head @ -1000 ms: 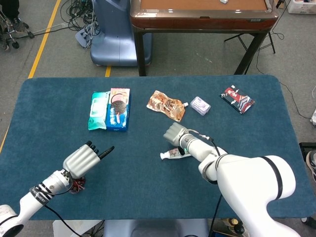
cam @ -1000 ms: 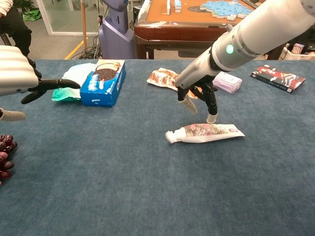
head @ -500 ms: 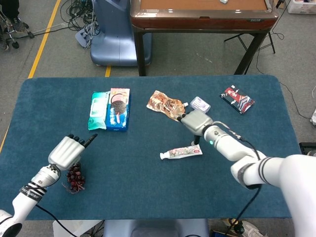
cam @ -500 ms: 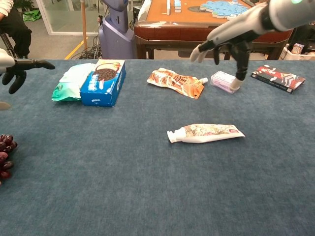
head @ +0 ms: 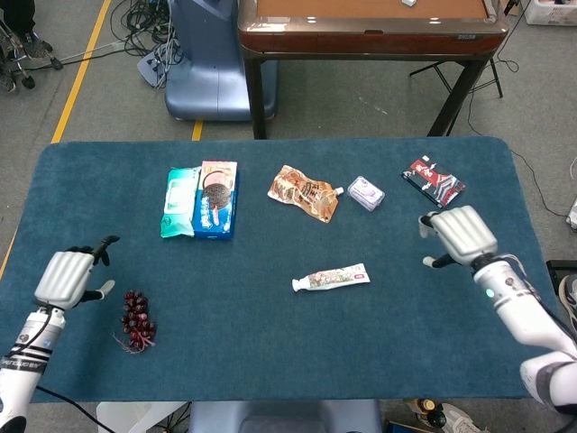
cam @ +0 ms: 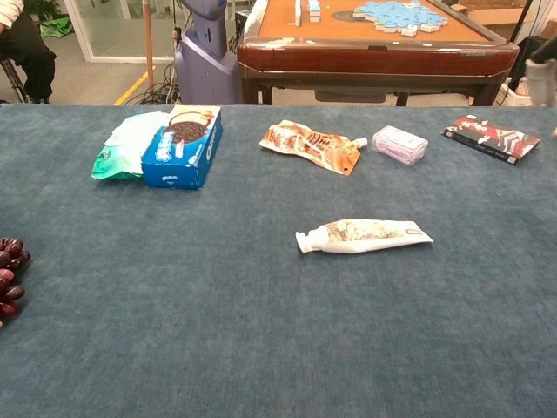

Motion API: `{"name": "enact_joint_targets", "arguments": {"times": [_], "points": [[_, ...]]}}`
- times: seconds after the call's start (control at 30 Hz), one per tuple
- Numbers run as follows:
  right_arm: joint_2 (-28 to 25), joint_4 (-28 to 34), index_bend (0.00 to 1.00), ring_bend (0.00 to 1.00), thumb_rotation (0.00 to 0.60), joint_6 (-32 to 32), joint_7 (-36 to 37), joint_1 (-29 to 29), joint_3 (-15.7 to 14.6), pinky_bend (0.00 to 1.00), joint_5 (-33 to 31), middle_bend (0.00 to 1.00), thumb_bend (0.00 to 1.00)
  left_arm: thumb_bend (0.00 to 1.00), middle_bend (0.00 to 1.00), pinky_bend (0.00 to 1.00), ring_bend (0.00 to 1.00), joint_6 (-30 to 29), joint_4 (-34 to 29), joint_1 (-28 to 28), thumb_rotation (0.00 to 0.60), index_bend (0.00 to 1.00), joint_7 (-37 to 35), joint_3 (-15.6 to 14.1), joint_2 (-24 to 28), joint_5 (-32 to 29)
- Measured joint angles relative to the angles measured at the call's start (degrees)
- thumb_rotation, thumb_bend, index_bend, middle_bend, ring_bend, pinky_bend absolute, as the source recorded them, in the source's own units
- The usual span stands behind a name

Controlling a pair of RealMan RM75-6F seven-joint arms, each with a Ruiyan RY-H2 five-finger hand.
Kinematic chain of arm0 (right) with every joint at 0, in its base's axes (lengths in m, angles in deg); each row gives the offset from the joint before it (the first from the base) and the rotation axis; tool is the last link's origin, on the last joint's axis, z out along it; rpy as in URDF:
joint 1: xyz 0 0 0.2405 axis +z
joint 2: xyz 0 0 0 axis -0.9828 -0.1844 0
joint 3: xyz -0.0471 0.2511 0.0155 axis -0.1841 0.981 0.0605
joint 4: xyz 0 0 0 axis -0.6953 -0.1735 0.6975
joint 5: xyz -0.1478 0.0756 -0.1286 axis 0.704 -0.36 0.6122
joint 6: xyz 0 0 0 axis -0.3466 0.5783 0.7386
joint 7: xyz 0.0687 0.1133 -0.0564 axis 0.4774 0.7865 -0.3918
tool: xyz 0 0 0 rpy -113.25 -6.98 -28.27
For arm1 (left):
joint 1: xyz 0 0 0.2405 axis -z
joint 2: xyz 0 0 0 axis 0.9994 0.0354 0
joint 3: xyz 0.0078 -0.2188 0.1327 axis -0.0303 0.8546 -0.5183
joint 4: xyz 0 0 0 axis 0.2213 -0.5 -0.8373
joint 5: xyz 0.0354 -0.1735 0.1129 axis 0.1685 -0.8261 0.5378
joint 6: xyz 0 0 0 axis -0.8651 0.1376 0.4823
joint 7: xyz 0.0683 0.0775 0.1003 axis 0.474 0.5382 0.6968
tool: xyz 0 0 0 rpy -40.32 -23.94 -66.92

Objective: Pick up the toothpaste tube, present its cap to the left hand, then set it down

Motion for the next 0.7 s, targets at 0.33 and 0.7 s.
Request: {"name": "enact_joint_targets", "arguments": {"times": [0.33, 0.7], "points": [[1.2, -2.2, 0.61, 0.64, 0.600, -21.4, -2.2, -22.9, 2.9, 0.69, 11.7, 0.61, 0.22, 0.23, 0.46, 0.37, 0.42, -12.2, 2.7, -7.9, 0.600, 0.17, -5.6, -0.4, -2.5, 3.8], [4.5, -6.8, 0.65, 0.65, 0.600, -30.9, -2.4, -38.1, 8.1, 0.69, 19.6, 0.63, 0.22, 0.23, 0.45, 0.36, 0.42, -16.8, -2.7, -12.1, 0.600, 0.17, 0.0, -2.7, -0.8, 7.9]]}}
